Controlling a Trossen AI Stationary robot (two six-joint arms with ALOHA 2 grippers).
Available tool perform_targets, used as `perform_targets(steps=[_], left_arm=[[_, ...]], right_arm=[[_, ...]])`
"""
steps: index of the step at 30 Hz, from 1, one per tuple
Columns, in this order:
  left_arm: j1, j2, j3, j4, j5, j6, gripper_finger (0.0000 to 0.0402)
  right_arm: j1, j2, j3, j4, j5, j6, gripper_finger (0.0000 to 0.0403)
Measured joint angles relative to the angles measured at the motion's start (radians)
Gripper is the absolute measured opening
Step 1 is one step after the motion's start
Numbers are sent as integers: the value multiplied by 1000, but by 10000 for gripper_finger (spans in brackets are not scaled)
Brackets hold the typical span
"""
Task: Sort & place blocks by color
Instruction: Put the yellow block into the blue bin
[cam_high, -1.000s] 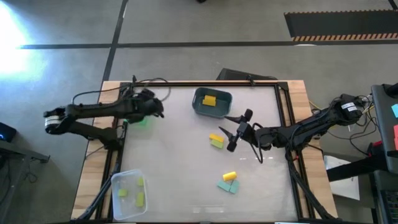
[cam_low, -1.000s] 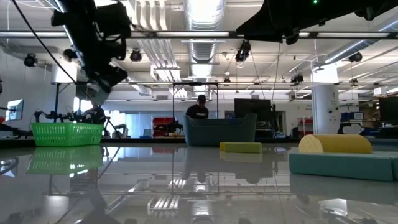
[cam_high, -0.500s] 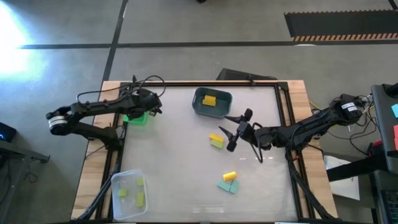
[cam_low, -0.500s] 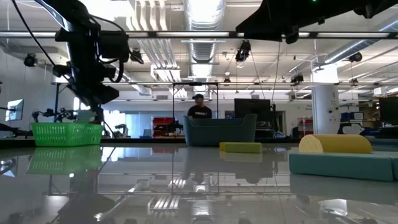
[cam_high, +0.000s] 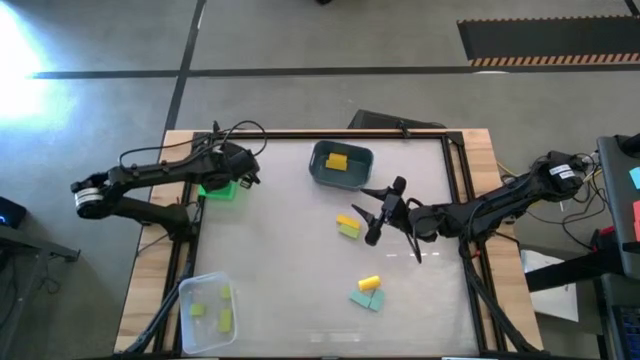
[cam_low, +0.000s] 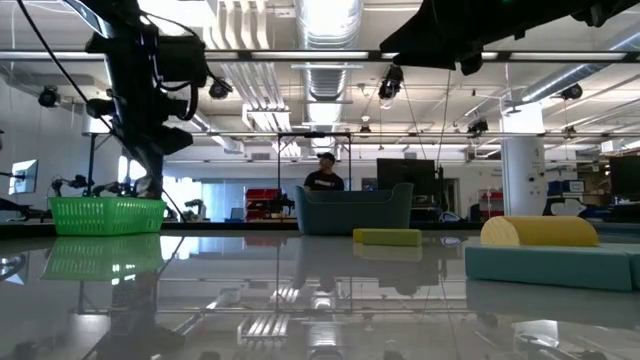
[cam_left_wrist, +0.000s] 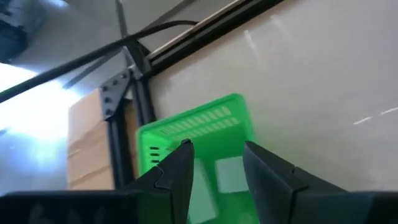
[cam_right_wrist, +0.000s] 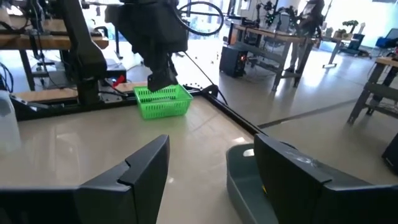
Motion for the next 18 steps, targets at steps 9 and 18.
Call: perform_targets(steps=[9, 18], left_arm=[[-238, -61, 36, 45, 26, -10, 123], [-479, -91, 41, 331, 26, 207, 123]], right_arm=[[14, 7, 0, -96, -128, 216, 224], [14, 8, 160, -652, -140, 506, 224]])
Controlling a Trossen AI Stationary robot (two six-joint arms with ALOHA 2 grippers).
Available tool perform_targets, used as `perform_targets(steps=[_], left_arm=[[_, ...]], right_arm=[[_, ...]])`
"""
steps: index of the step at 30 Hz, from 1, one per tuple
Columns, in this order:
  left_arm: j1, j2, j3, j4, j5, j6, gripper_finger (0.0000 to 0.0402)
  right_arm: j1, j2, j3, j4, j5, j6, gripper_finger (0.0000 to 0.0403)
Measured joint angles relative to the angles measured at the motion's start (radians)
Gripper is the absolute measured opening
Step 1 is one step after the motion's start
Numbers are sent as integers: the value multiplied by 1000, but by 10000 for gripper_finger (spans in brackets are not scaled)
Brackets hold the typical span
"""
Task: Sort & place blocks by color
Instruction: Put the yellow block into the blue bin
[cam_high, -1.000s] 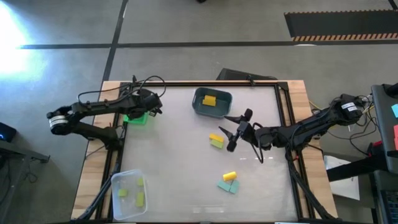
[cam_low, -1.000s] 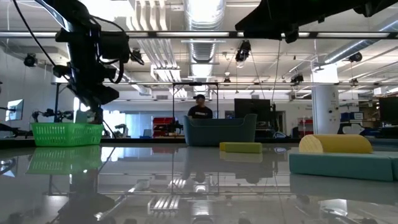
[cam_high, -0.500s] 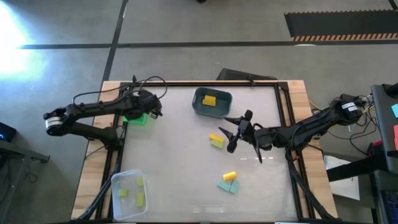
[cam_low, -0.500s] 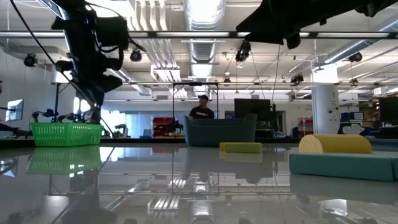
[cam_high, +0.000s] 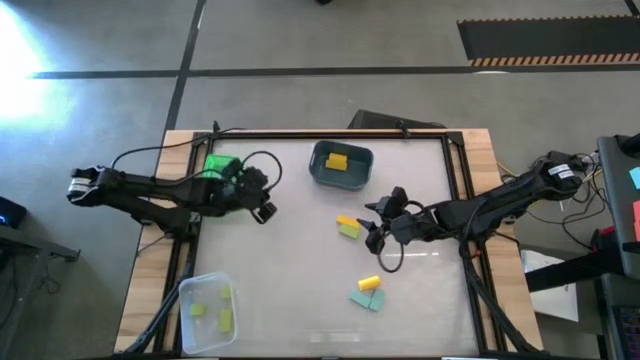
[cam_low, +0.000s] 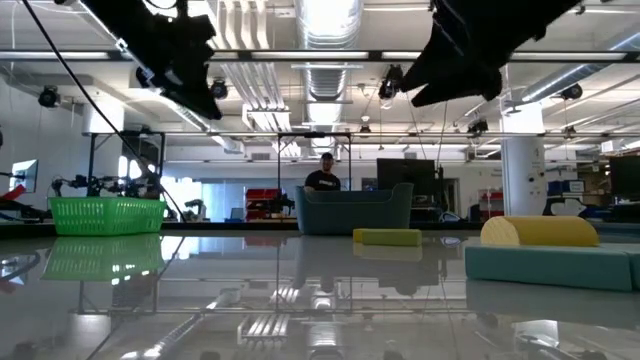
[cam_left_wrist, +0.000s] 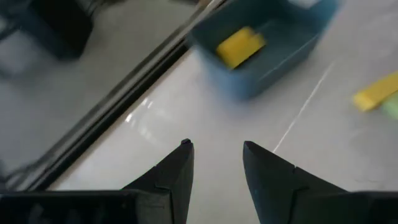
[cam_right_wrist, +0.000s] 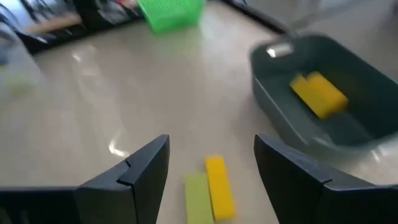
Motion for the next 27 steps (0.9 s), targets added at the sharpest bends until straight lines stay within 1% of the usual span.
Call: perform_targets(steps=[3, 5, 7, 11, 14, 18, 23, 25, 27], left_arm=[[-38, -2, -1, 100, -1, 64, 123], [-58, -5, -5, 133, 0, 87, 123], [-76, -6, -7, 164, 0, 97, 123], [-109, -6, -8, 176, 0, 98, 123], [-117, -4, -9, 190, 1, 98, 123], [-120, 2, -11, 214, 11, 97, 123], [-127, 8, -12, 232, 19, 97, 123], [-129, 8, -15, 228, 23, 97, 123], [-129, 8, -16, 228, 23, 102, 123]], right_arm=[[-1, 13, 104, -247, -1, 119, 223], [-1, 31, 148, -354, -15, 173, 223], [4, 48, 169, -387, -68, 196, 223], [6, 95, 182, -416, -221, 195, 223], [-6, 131, 205, -493, -320, 195, 219], [-17, 177, 247, -610, -440, 133, 199], [8, 230, 265, -624, -577, -30, 155], [35, 252, 271, -622, -612, -76, 137], [56, 271, 282, -626, -622, -99, 124]])
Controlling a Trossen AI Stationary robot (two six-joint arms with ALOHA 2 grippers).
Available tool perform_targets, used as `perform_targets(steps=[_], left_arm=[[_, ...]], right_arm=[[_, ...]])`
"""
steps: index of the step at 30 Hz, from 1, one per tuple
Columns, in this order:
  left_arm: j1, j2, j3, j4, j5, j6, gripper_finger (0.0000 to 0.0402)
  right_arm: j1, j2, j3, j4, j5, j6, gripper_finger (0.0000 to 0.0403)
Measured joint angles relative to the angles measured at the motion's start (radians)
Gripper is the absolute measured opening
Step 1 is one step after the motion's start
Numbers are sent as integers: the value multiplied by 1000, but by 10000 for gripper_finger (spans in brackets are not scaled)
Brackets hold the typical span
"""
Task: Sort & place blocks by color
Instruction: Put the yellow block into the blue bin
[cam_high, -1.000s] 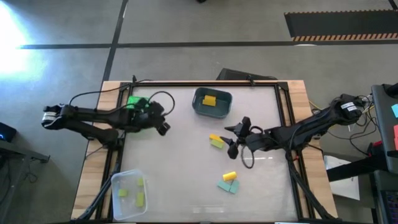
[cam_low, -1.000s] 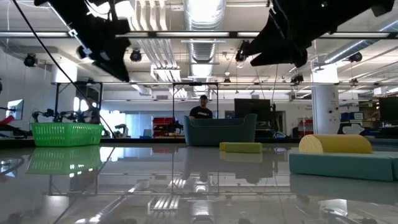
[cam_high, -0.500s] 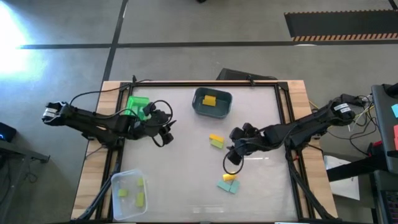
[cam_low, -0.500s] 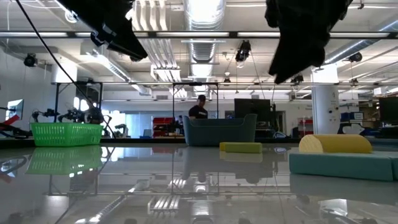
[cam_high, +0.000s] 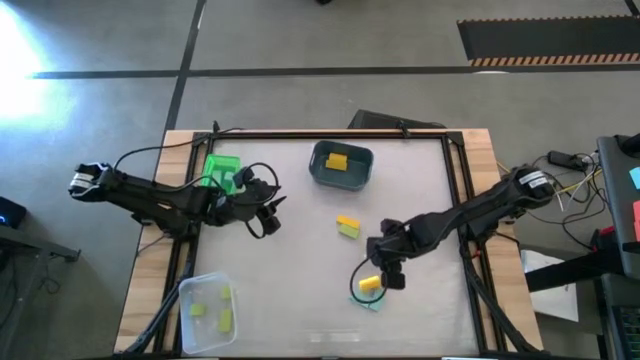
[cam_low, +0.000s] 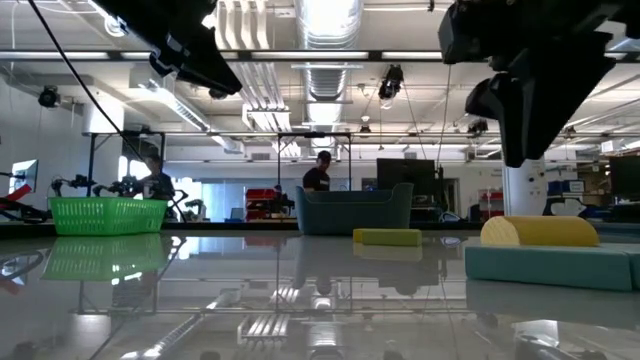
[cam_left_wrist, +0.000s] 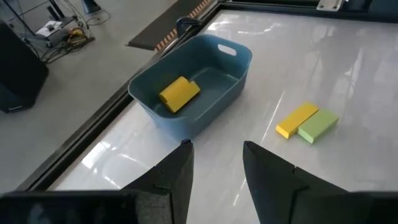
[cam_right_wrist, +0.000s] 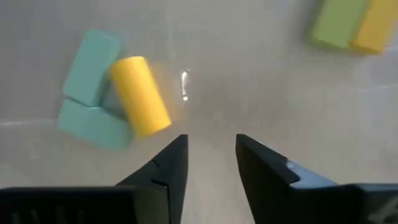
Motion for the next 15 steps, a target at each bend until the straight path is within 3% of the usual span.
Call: perform_targets(steps=[6, 15], left_arm=[[0, 0, -5, 0, 0, 5, 123], [1, 8, -11, -1, -1, 7, 123]], right_arm=[[27, 66, 72, -2, -29, -14, 132], [86, 263, 262, -65, -25, -110, 224]])
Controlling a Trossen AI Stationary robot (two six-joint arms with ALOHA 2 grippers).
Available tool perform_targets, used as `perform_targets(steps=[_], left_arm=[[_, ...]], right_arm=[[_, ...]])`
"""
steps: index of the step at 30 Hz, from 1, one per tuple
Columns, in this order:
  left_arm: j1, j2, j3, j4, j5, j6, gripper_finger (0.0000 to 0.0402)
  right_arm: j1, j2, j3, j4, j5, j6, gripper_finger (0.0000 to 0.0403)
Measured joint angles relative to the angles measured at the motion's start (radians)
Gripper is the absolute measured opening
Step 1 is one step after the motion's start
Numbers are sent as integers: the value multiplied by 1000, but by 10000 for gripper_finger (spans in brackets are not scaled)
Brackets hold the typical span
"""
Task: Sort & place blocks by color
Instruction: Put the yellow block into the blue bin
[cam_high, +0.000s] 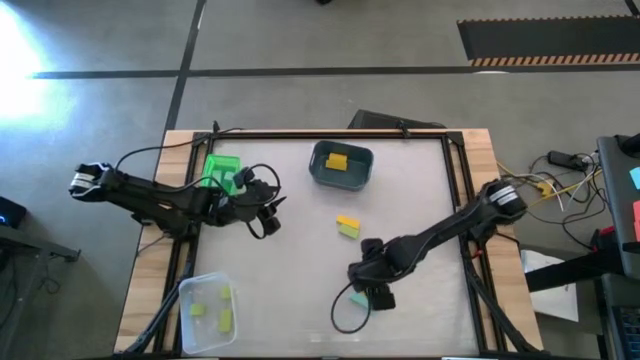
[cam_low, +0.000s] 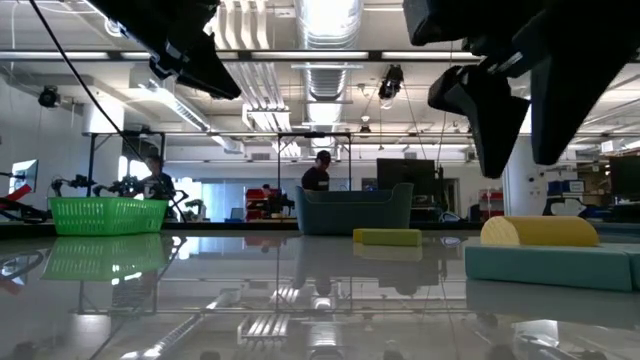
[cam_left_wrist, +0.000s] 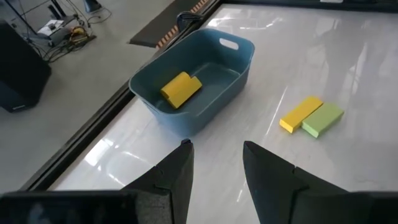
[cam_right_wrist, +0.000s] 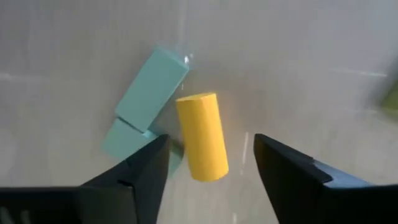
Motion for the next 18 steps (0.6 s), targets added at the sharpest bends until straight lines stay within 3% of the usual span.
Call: perform_targets(steps=[4, 10, 15, 18], left_arm=[[0, 5, 0, 1, 0, 21, 123], [0, 6, 0, 0, -1, 22, 123], [0, 6, 0, 0, -1, 24, 123], [0, 6, 0, 0, -2, 24, 123]], right_arm=[[4, 72, 50, -29, 1, -12, 244], [4, 130, 51, -26, 1, -12, 236], [4, 165, 49, -4, 27, 2, 209], [3, 166, 49, 17, 39, 1, 165]])
